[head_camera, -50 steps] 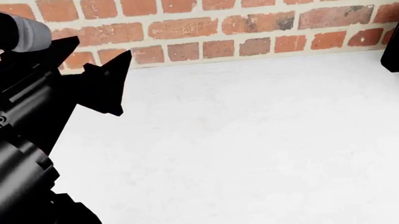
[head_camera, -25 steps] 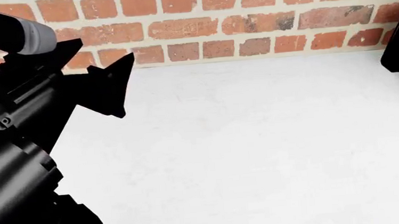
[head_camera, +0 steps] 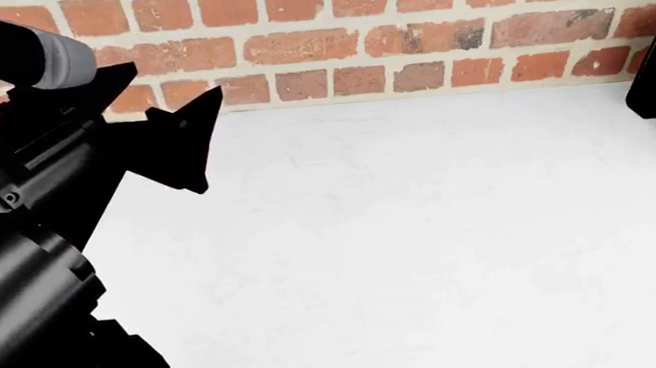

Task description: Pick the grape, celery from the counter and place them in the cabinet. Then close the cabinet.

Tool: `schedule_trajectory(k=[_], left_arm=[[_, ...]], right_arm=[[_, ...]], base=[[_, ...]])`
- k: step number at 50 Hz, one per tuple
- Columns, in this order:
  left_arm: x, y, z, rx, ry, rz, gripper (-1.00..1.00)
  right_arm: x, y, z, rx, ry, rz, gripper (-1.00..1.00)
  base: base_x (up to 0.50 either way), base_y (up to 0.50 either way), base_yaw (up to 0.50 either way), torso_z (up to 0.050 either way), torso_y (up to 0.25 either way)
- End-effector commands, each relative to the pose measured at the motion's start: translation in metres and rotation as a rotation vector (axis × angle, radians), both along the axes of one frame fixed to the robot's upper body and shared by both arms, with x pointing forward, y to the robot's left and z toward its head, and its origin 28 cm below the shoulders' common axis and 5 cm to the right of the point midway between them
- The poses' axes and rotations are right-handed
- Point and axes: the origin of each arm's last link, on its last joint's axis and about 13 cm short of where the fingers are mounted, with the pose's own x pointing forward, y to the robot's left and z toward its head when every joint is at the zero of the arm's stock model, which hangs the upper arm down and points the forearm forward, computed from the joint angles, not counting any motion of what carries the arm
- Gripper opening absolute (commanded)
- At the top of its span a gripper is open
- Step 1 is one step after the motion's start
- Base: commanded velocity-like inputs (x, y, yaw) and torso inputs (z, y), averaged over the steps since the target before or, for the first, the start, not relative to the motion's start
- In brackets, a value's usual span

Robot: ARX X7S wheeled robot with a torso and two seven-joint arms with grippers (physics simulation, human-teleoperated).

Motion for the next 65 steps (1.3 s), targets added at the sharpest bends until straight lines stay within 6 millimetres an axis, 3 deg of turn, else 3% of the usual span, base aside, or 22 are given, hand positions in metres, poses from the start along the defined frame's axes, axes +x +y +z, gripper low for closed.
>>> schedule_trajectory(k=[1, 18, 54, 65], left_arm=[[0.0, 0.0, 0.0, 0.003, -0.002, -0.001, 1.0], [-0.001, 0.001, 0.0, -0.004, -0.009, 0.002, 1.0], [-0.001, 0.002, 0.001, -0.01, -0.015, -0.006, 1.0], [-0.001, 0.0, -0.001, -0.01, -0.011, -0.014, 1.0]], right_arm=[[-0.003, 0.019, 0.032, -0.093, -0.043, 0.062, 1.0], [-0.001, 0.051, 0.048, -0.313, -0.022, 0.033, 1.0], [0.033, 0.096, 0.064, -0.581, 0.023, -0.067, 1.0], [0.048, 0.107, 0.064, -0.748, 0.024, -0.241, 1.0]], base=[[0.0, 0.0, 0.0, 0.0, 0.0], [0.0, 0.0, 0.0, 0.0, 0.0], [0.0, 0.0, 0.0, 0.001, 0.0], [0.0, 0.0, 0.0, 0.002, 0.0]])
